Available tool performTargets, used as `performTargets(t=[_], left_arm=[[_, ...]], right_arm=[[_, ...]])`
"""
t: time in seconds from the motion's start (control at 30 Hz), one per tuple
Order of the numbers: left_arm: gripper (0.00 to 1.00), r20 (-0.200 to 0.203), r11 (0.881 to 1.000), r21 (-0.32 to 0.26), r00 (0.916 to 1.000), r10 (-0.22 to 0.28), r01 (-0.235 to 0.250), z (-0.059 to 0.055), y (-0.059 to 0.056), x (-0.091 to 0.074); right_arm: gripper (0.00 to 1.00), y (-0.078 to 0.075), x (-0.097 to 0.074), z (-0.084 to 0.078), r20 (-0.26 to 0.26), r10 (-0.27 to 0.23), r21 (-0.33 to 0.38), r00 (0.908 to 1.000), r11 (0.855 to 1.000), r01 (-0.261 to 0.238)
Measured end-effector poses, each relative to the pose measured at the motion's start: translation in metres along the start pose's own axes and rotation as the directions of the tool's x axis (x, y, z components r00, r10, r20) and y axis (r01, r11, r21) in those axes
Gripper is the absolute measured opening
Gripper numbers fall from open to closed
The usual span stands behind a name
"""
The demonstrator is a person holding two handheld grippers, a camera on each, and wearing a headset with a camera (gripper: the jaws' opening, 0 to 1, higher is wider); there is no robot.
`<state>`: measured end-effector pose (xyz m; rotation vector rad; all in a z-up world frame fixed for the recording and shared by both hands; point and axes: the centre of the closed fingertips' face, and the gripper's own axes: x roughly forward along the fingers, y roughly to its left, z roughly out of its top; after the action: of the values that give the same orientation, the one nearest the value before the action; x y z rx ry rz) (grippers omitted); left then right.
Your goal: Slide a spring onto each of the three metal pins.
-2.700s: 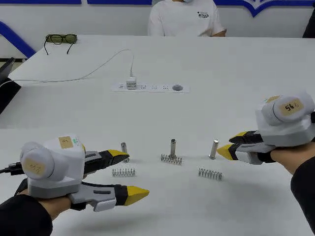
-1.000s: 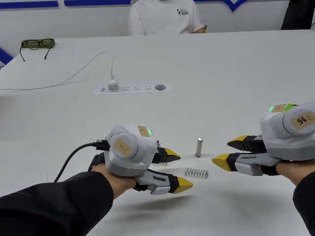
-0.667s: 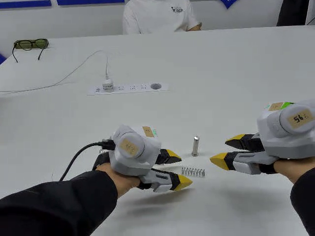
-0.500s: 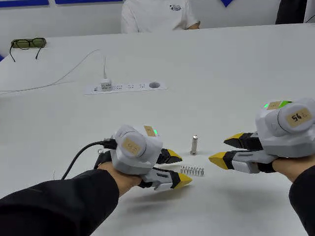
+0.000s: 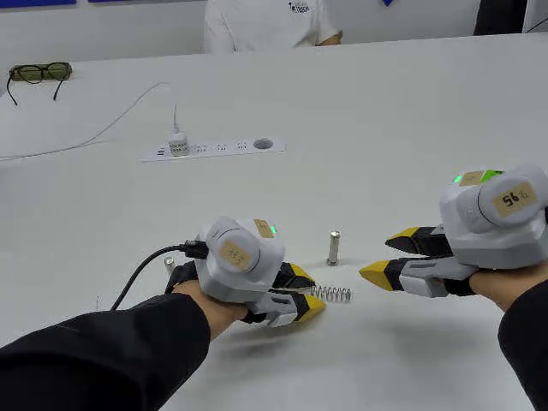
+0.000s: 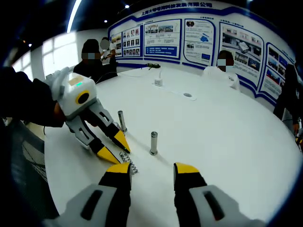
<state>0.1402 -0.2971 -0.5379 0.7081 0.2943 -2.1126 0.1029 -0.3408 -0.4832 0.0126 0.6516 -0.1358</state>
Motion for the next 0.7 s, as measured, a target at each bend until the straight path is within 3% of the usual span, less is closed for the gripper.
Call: performTargets(t=[0.7], left_arm=[[0.14,-0.007,1.000,0.018,0.9999,-0.008,0.008,0.0004,-0.0048,-0.0001]], right_arm=[[0.36,0.0005,-0.0005,0.0004,0.004,0.001,-0.003,1.0000,1.000,-0.001]])
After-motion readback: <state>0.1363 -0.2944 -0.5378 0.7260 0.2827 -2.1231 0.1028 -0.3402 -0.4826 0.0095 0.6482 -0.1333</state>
